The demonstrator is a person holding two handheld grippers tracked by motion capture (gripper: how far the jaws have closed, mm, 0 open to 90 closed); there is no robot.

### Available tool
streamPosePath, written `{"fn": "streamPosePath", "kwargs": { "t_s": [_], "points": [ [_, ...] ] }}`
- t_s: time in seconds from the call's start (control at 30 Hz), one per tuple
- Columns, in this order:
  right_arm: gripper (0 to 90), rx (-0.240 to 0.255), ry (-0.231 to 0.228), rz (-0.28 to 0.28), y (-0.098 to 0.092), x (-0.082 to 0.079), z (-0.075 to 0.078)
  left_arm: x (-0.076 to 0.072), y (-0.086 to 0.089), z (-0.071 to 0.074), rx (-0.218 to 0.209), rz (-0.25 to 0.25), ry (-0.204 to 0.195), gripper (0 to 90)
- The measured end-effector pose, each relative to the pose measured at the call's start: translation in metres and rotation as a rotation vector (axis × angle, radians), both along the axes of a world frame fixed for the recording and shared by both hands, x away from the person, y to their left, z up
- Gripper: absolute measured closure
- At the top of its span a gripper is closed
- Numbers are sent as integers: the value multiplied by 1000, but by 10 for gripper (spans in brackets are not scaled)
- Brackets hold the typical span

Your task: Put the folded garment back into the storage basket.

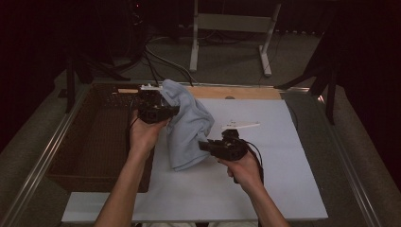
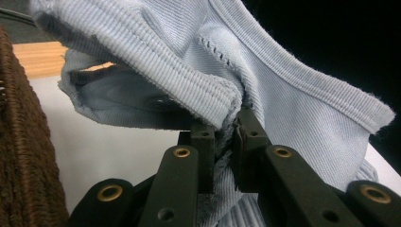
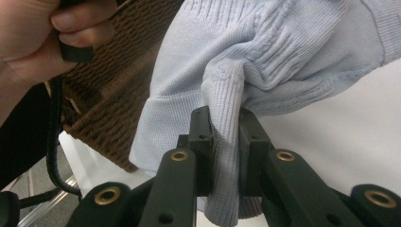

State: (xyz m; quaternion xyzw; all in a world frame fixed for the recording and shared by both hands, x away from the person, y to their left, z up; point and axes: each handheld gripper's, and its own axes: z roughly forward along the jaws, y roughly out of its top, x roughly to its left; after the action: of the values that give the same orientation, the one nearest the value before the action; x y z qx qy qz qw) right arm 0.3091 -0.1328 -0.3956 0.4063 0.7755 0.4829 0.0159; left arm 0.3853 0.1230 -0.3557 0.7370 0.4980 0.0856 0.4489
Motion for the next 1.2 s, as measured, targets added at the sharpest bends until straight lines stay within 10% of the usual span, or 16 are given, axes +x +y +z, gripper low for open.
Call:
{"fn": "streamPosePath", "kwargs": {
  "t_s": [1.2],
  "points": [
    [799,114,-3,52,74,22,38,8,38,30,39,39,-53,831]
  ]
}}
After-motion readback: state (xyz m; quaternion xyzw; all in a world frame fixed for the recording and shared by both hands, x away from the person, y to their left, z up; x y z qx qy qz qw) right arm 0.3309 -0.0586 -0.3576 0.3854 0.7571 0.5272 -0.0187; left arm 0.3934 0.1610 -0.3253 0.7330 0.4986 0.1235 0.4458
